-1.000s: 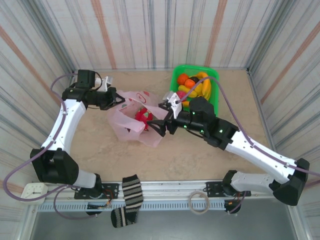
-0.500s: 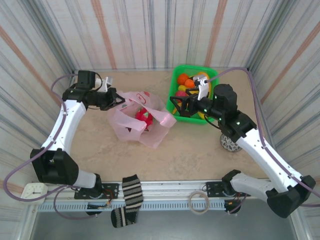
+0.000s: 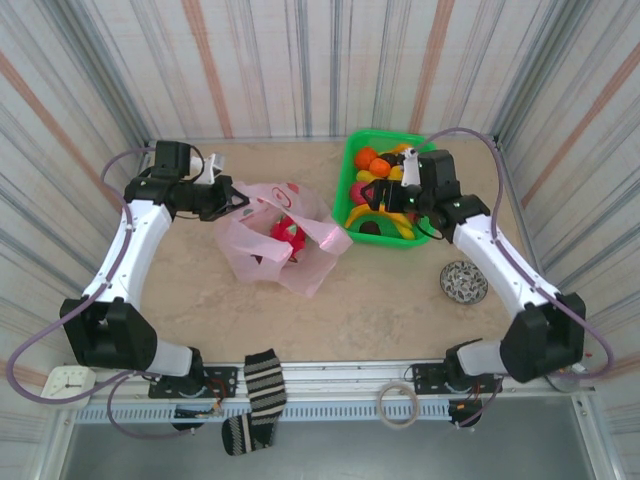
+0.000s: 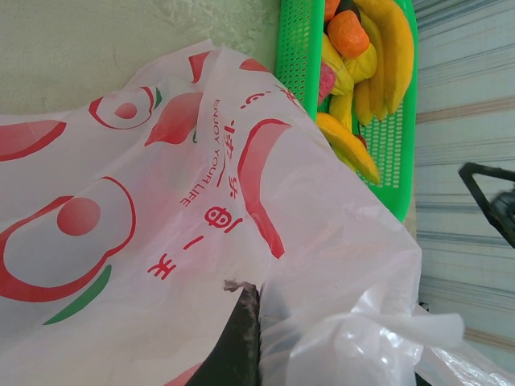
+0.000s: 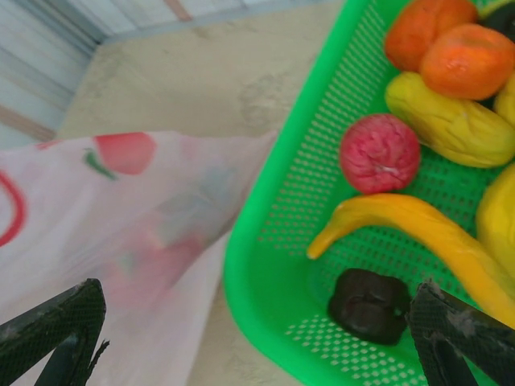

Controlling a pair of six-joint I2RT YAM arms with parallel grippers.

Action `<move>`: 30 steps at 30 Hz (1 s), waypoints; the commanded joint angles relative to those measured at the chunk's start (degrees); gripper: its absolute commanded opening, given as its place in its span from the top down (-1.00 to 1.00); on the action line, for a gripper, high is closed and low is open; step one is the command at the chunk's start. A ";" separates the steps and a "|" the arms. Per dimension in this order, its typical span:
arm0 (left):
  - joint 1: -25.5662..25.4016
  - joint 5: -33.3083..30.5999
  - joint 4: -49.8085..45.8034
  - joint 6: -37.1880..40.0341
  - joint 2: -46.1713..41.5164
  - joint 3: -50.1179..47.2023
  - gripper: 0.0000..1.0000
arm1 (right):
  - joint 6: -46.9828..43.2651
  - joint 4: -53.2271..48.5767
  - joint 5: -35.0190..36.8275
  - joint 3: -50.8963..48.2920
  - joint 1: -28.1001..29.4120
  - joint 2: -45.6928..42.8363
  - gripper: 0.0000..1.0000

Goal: Place the fake fruits into the plastic bag and tie a complex knot

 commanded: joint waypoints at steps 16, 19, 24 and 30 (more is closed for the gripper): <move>-0.28 0.60 -1.17 0.24 -2.49 1.45 1.00 | -0.56 -4.82 4.01 16.90 -1.61 26.98 -0.87; -0.41 0.60 -1.21 0.24 -2.28 1.60 1.00 | -0.65 -6.37 3.23 20.80 -1.61 30.87 -0.81; -0.60 0.42 -1.25 0.19 -2.47 1.69 1.00 | -1.07 -8.48 4.27 25.05 -1.78 36.05 -0.78; -0.76 -0.04 -1.65 0.29 -2.76 1.53 1.00 | -1.13 -10.01 2.07 28.94 -2.09 41.19 -0.74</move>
